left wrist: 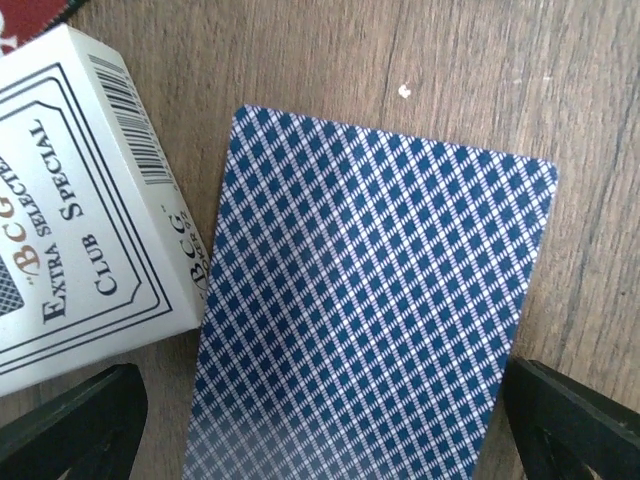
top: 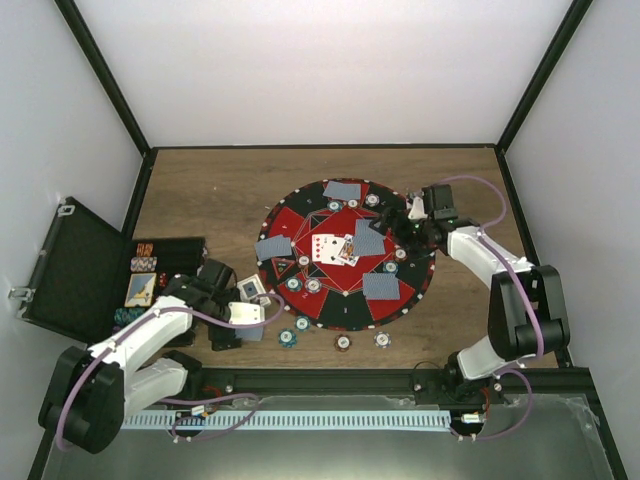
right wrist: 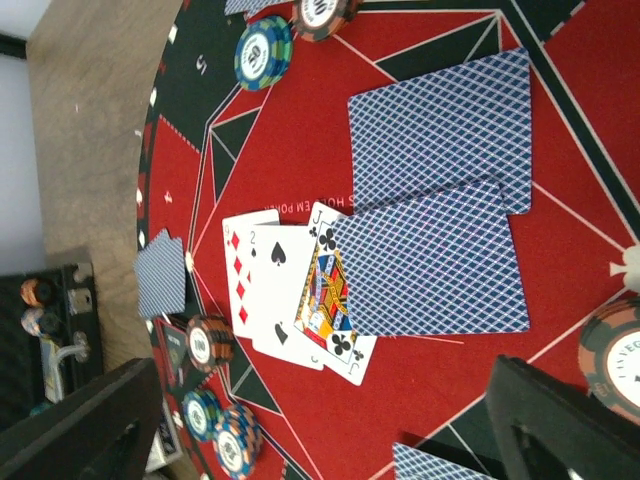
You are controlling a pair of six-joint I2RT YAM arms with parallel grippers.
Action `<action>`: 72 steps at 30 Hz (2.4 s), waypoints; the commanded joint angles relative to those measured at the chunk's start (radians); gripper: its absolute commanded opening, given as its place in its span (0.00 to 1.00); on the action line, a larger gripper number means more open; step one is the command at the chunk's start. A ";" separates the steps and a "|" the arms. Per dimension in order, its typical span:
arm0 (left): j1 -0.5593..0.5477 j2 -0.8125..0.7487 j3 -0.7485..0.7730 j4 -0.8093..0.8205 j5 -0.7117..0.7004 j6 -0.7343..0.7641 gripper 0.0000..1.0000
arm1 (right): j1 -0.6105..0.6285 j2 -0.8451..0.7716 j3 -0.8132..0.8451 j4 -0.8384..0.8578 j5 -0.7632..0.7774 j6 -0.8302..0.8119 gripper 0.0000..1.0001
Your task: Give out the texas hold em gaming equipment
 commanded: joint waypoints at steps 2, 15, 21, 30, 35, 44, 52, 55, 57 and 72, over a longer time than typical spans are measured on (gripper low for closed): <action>-0.005 -0.015 0.034 -0.071 -0.010 -0.014 1.00 | -0.006 -0.049 0.011 -0.034 0.034 -0.026 0.99; 0.083 -0.006 0.357 -0.210 0.130 -0.064 1.00 | -0.008 -0.116 0.060 -0.063 0.331 -0.109 1.00; 0.219 0.107 0.361 0.355 0.072 -0.448 1.00 | -0.007 -0.217 -0.103 0.175 0.724 -0.145 1.00; 0.349 0.275 0.094 1.209 -0.061 -0.867 1.00 | -0.007 -0.334 -0.467 0.722 1.010 -0.244 1.00; 0.351 0.404 -0.023 1.555 -0.090 -0.936 1.00 | -0.009 -0.255 -0.565 1.031 1.047 -0.306 1.00; 0.358 0.415 -0.212 1.889 -0.246 -1.011 1.00 | -0.039 -0.116 -0.685 1.455 0.951 -0.497 1.00; 0.346 0.515 -0.223 2.046 -0.317 -1.019 1.00 | -0.096 -0.017 -0.690 1.532 0.702 -0.553 1.00; 0.393 0.500 -0.166 1.893 -0.270 -1.069 1.00 | -0.131 0.020 -0.698 1.588 0.627 -0.525 1.00; 0.393 0.504 -0.176 1.938 -0.272 -1.070 1.00 | -0.132 0.041 -0.716 1.637 0.628 -0.533 1.00; 0.393 0.501 -0.171 1.913 -0.281 -1.073 1.00 | -0.128 0.024 -0.709 1.601 0.632 -0.530 1.00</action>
